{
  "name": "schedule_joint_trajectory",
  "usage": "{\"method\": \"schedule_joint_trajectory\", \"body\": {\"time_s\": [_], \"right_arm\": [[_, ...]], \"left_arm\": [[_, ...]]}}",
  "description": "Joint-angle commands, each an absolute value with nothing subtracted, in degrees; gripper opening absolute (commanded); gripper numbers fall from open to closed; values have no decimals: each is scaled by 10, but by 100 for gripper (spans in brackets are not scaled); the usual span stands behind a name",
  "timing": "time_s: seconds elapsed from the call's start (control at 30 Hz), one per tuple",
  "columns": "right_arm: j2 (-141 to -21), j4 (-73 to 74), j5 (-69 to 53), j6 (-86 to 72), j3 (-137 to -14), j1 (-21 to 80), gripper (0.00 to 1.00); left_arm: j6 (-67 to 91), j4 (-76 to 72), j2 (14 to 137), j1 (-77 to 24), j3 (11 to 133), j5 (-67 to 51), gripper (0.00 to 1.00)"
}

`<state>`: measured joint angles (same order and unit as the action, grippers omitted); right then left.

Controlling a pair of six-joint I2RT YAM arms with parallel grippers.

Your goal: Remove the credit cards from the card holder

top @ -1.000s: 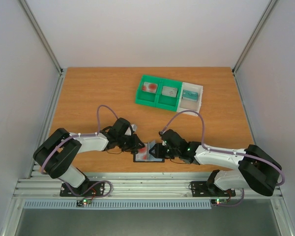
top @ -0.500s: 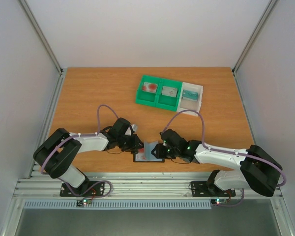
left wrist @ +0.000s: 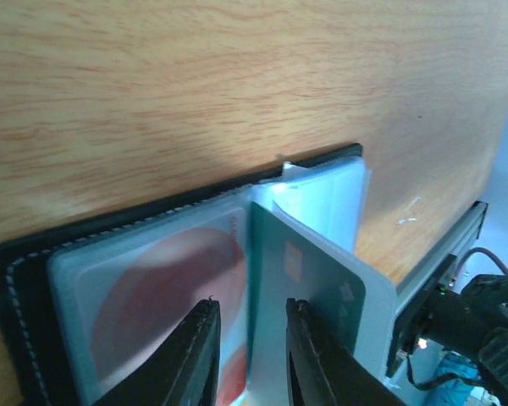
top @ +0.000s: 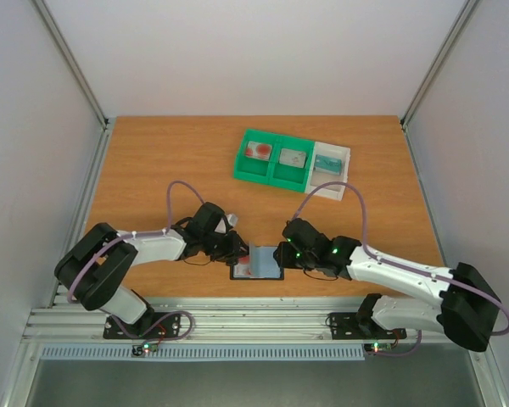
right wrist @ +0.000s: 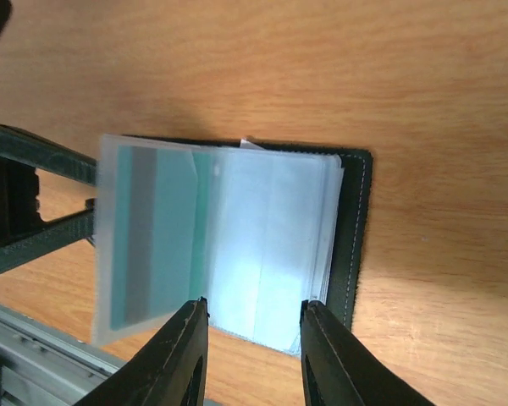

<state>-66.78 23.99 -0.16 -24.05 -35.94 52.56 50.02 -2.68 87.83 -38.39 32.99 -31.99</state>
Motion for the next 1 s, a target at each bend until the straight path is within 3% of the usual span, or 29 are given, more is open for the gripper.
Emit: {"method": "schedule_joint_trajectory", "body": {"time_s": [0.0, 0.53, 0.97], "right_arm": [[-629, 296, 40, -231, -383, 523, 31], [-599, 256, -8, -220, -373, 523, 30], [-715, 168, -74, -226, -371, 521, 15]], "left_arm": [[517, -57, 861, -388, 336, -346, 24], [545, -114, 890, -413, 346, -364, 26], [526, -83, 889, -412, 327, -318, 28]]}}
